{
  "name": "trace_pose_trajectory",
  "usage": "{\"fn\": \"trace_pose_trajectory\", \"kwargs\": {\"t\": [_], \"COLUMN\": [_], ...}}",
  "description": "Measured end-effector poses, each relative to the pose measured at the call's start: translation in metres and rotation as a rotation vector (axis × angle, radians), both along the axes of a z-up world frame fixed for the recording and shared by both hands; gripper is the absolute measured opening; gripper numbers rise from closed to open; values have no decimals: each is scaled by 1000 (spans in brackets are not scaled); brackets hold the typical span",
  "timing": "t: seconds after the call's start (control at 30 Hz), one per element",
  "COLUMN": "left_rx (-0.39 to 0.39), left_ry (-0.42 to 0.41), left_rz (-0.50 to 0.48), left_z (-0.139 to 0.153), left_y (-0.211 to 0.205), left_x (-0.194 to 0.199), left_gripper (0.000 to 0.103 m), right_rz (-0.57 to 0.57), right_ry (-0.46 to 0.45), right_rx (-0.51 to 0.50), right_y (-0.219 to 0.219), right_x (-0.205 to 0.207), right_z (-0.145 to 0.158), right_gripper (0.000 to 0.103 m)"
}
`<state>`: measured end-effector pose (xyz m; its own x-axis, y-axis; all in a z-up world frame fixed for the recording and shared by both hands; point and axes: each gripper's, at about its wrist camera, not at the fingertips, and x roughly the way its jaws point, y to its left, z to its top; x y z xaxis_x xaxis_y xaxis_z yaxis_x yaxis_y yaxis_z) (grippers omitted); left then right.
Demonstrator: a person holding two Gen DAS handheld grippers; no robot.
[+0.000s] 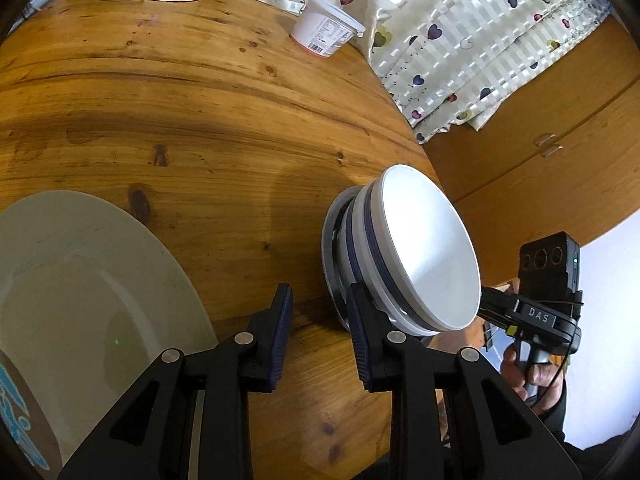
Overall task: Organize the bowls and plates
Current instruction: 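Carry the steel bowl stack with both tools over the green plate stack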
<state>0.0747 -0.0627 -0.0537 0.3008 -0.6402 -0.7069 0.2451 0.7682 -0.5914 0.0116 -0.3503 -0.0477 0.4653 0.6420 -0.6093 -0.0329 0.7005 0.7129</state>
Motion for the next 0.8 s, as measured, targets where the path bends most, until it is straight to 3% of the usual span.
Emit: {"fn": "trace_pose_trajectory", "kwargs": {"t": [0.2,0.8], "left_rx": [-64,-90], "left_ry": [-4,-11], "left_rz": [-28,-20], "left_z": [-1,-4], "left_y": [0,2], "left_x": [2,1], "left_gripper": [8,8], "right_rz": [3,2], "right_ry": [-1,-7], "right_rx": [1,-3], "right_y": [-1,0], "right_x": [1,2], "right_z": [1,4], "right_gripper": [8,8]}}
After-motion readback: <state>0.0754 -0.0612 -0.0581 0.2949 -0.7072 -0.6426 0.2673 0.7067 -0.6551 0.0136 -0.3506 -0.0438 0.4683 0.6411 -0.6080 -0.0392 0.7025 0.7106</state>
